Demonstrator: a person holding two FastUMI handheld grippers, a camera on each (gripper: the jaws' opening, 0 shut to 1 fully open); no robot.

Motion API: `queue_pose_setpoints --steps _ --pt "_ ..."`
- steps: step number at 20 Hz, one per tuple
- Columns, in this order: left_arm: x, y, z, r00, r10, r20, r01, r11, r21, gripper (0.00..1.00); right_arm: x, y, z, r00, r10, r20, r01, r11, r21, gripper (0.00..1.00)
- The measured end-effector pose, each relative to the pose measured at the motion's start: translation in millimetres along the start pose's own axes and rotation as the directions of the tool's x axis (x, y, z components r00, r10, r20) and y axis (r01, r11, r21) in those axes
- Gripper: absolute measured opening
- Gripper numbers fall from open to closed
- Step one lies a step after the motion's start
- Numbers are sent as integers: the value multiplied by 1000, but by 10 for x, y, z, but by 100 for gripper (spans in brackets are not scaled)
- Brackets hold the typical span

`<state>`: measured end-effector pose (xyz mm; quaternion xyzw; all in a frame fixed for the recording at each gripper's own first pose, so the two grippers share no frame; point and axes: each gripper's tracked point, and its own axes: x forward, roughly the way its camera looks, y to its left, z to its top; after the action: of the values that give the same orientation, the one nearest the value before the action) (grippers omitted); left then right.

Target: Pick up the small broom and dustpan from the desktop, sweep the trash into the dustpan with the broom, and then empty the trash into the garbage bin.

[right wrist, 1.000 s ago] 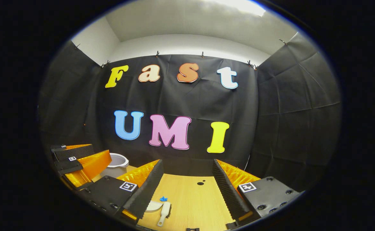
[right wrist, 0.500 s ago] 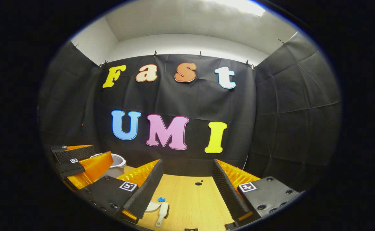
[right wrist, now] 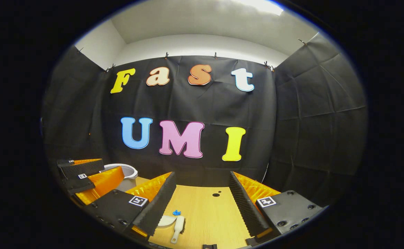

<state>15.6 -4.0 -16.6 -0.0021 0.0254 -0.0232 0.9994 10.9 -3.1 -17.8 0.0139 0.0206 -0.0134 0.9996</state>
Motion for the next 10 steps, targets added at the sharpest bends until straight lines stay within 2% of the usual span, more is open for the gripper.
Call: queue_pose_setpoints --steps 10 --pt "4 138 -66 1000 4 -21 -4 1000 -6 78 58 225 -36 1000 24 -15 -24 999 -23 98"
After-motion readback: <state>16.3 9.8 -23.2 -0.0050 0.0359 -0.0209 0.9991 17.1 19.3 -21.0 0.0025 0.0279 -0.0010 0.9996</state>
